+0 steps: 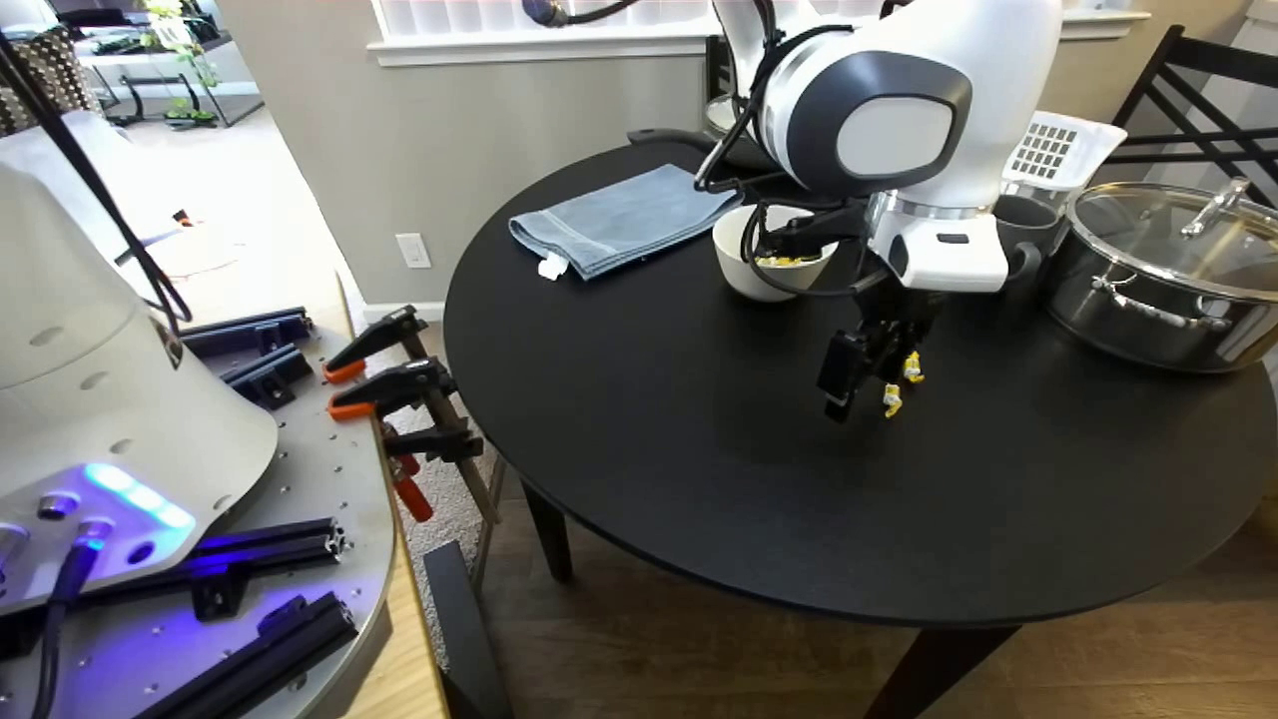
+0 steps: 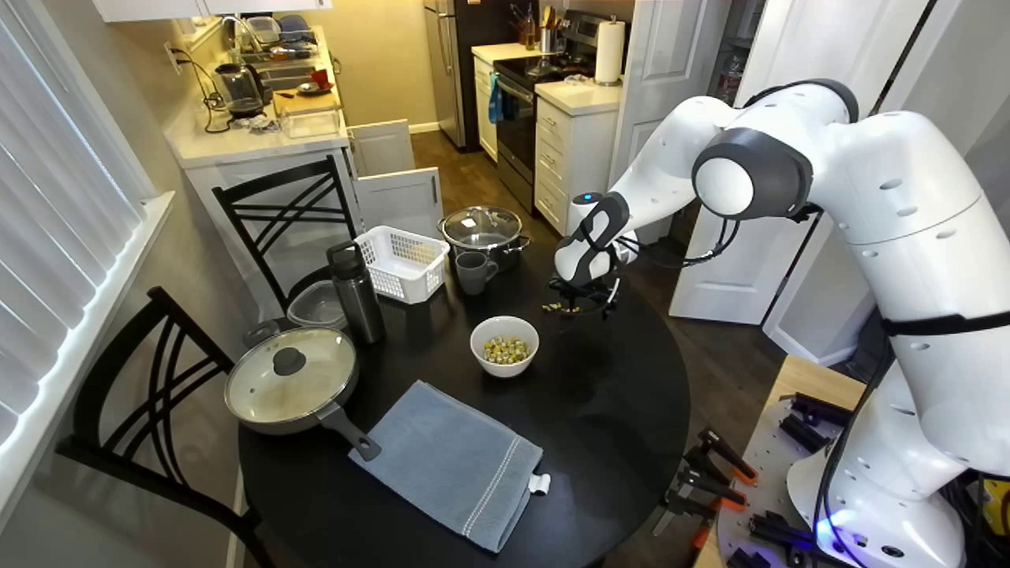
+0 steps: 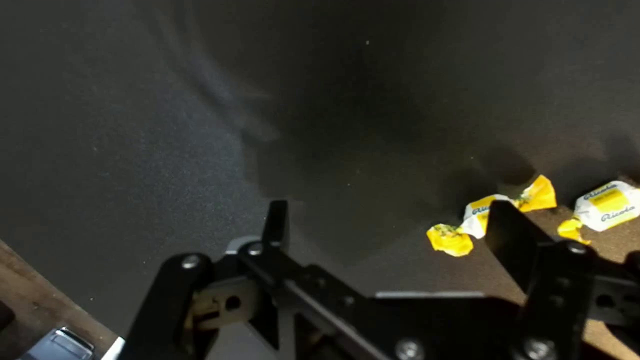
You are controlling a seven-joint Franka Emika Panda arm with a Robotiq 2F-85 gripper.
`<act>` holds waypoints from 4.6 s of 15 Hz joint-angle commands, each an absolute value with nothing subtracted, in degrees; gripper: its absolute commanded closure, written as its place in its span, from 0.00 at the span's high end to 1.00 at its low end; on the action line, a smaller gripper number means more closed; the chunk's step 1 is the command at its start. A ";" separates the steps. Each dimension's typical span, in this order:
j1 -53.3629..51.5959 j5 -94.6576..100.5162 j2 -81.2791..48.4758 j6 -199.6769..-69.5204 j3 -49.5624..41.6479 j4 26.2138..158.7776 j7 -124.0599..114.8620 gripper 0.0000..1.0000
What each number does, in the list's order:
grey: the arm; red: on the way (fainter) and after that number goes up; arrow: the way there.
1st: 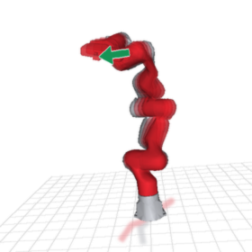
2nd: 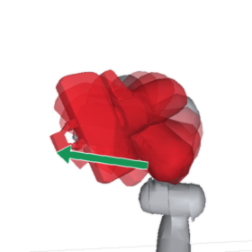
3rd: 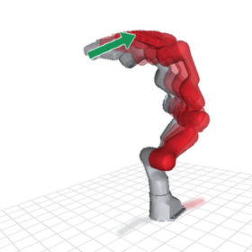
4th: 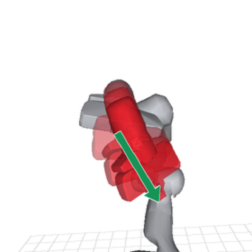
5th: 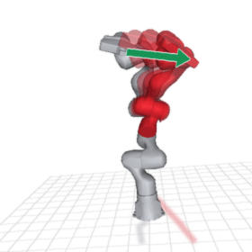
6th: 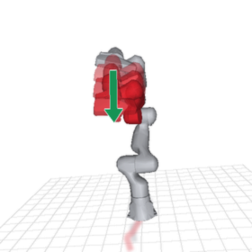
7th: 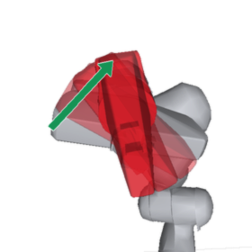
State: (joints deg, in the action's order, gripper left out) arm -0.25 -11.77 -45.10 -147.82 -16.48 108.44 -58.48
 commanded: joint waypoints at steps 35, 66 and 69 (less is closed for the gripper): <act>2.35 -11.79 -50.54 -144.27 -12.17 96.78 -65.76 0.04; -2.44 -5.63 -28.83 -142.06 -9.32 113.65 -50.40 1.00; -0.81 -7.20 -33.43 -141.51 -9.98 110.92 -50.06 1.00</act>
State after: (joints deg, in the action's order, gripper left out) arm -2.21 -6.44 -28.74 -141.23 -9.63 114.11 -48.97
